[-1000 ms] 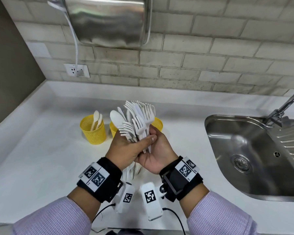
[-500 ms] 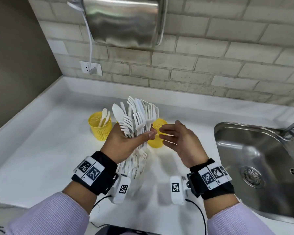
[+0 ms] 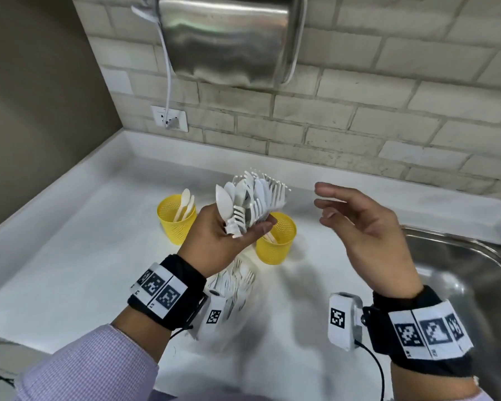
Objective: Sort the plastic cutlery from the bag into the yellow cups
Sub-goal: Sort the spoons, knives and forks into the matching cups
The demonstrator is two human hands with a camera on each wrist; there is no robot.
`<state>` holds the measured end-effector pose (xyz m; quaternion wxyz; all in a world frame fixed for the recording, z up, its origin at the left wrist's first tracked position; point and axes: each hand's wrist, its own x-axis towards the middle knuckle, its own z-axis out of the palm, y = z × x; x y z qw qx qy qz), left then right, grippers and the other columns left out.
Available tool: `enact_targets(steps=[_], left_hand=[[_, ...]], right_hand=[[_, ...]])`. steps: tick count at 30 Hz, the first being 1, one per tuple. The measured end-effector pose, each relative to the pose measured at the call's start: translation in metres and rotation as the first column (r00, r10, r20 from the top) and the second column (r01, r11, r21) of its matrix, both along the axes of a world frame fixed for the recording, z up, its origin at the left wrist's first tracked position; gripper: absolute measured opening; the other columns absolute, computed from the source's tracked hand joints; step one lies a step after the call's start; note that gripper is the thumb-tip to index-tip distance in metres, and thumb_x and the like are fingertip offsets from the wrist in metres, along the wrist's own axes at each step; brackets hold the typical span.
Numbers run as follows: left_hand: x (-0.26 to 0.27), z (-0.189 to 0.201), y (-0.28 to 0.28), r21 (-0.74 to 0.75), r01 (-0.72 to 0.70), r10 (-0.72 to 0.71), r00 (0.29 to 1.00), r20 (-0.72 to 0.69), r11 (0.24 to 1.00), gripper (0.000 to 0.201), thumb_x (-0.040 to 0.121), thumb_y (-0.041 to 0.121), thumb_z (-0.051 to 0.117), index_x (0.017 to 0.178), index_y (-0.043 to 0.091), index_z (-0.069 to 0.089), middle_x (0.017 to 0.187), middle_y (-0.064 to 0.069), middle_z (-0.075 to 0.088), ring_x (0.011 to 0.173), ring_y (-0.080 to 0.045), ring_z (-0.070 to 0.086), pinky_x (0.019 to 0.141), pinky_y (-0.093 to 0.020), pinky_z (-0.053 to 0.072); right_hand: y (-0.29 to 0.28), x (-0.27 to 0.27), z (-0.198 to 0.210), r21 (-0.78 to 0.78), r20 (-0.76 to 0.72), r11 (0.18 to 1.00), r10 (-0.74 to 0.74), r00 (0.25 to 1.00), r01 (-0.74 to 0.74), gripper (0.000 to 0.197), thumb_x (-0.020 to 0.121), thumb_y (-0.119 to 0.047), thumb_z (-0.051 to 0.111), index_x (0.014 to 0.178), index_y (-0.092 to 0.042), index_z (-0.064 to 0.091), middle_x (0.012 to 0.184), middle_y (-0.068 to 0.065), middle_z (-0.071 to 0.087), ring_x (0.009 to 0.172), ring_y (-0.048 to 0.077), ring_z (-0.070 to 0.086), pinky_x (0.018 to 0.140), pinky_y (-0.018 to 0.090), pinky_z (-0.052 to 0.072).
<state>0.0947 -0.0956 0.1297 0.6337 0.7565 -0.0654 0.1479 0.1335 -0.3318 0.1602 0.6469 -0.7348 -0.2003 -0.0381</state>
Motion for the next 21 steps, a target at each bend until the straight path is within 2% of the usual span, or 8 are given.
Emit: enact_targets(steps=[2, 3, 9, 12, 13, 15, 17, 21], left_hand=[[0.001, 0.001, -0.003, -0.006, 0.027, -0.027, 0.999, -0.019, 1.000, 0.013, 0.087, 0.005, 0.079, 0.100, 0.004, 0.079, 0.096, 0.001, 0.081, 0.093, -0.012, 0.077, 0.082, -0.020, 0.057], [0.002, 0.000, -0.004, 0.000, 0.046, -0.046, 0.999, -0.028, 0.999, 0.012, 0.087, 0.005, 0.079, 0.099, 0.004, 0.079, 0.095, 0.001, 0.081, 0.092, -0.013, 0.077, 0.082, -0.022, 0.058], [0.010, -0.006, 0.000, -0.056, 0.094, -0.095, 0.995, -0.015, 0.994, 0.020, 0.085, 0.024, 0.080, 0.102, 0.012, 0.078, 0.096, -0.012, 0.079, 0.094, -0.032, 0.076, 0.086, -0.055, 0.059], [0.013, -0.011, 0.003, -0.121, 0.103, -0.105, 0.995, -0.003, 0.987, 0.029, 0.083, 0.029, 0.081, 0.106, 0.012, 0.077, 0.098, -0.019, 0.077, 0.092, -0.045, 0.073, 0.081, -0.063, 0.057], [0.013, -0.012, 0.004, -0.146, 0.118, -0.121, 0.993, -0.011, 0.982, 0.030, 0.084, 0.029, 0.081, 0.109, 0.013, 0.076, 0.099, -0.021, 0.076, 0.091, -0.048, 0.072, 0.080, -0.065, 0.057], [0.013, -0.013, 0.006, -0.203, 0.142, -0.150, 0.988, -0.028, 0.969, 0.028, 0.088, 0.020, 0.081, 0.113, 0.011, 0.075, 0.101, -0.020, 0.077, 0.090, -0.044, 0.074, 0.084, -0.060, 0.060], [0.013, -0.014, 0.009, -0.234, 0.146, -0.158, 0.987, -0.034, 0.961, 0.021, 0.089, 0.011, 0.077, 0.110, 0.011, 0.076, 0.100, -0.016, 0.078, 0.088, -0.038, 0.076, 0.085, -0.054, 0.061], [0.011, -0.017, 0.013, -0.280, 0.143, -0.163, 0.985, -0.049, 0.949, 0.020, 0.087, 0.009, 0.076, 0.105, 0.016, 0.078, 0.097, -0.016, 0.078, 0.088, -0.041, 0.075, 0.087, -0.057, 0.060]], right_hand=[[0.009, -0.003, 0.003, -0.032, 0.055, 0.998, 0.054, 0.997, -0.052, 0.037, 0.095, 0.006, 0.064, 0.118, -0.022, 0.071, 0.127, -0.002, 0.068, 0.114, 0.019, 0.068, 0.092, 0.023, 0.054], [0.015, -0.005, 0.005, -0.046, 0.077, 0.997, 0.070, 0.995, -0.067, 0.037, 0.094, 0.004, 0.066, 0.118, -0.023, 0.071, 0.127, -0.003, 0.067, 0.114, 0.019, 0.068, 0.090, 0.023, 0.054], [0.043, -0.003, 0.010, -0.106, 0.171, 0.994, 0.026, 0.985, -0.007, 0.024, 0.088, -0.017, 0.072, 0.112, -0.019, 0.074, 0.110, -0.007, 0.066, 0.102, 0.021, 0.070, 0.088, 0.042, 0.059], [0.052, -0.002, 0.010, -0.113, 0.198, 0.993, 0.013, 0.980, 0.010, 0.014, 0.090, -0.016, 0.075, 0.104, -0.017, 0.075, 0.099, -0.006, 0.068, 0.093, 0.020, 0.071, 0.084, 0.040, 0.059], [0.054, -0.002, 0.010, -0.109, 0.211, 0.994, 0.002, 0.977, 0.021, 0.009, 0.092, -0.013, 0.074, 0.101, -0.016, 0.075, 0.096, -0.006, 0.068, 0.090, 0.018, 0.071, 0.083, 0.035, 0.059], [0.057, -0.001, 0.008, -0.097, 0.229, 0.994, -0.028, 0.973, 0.051, 0.005, 0.095, -0.010, 0.072, 0.097, -0.014, 0.075, 0.092, -0.006, 0.069, 0.087, 0.016, 0.072, 0.080, 0.026, 0.057], [0.061, 0.000, 0.007, -0.086, 0.237, 0.994, -0.052, 0.970, 0.074, 0.008, 0.096, -0.010, 0.070, 0.095, -0.016, 0.076, 0.091, -0.007, 0.070, 0.086, 0.016, 0.073, 0.078, 0.025, 0.056], [0.068, 0.004, 0.005, -0.116, 0.272, 0.990, -0.049, 0.961, 0.084, 0.006, 0.095, -0.010, 0.071, 0.095, -0.014, 0.076, 0.090, -0.005, 0.071, 0.085, 0.015, 0.072, 0.078, 0.025, 0.056]])
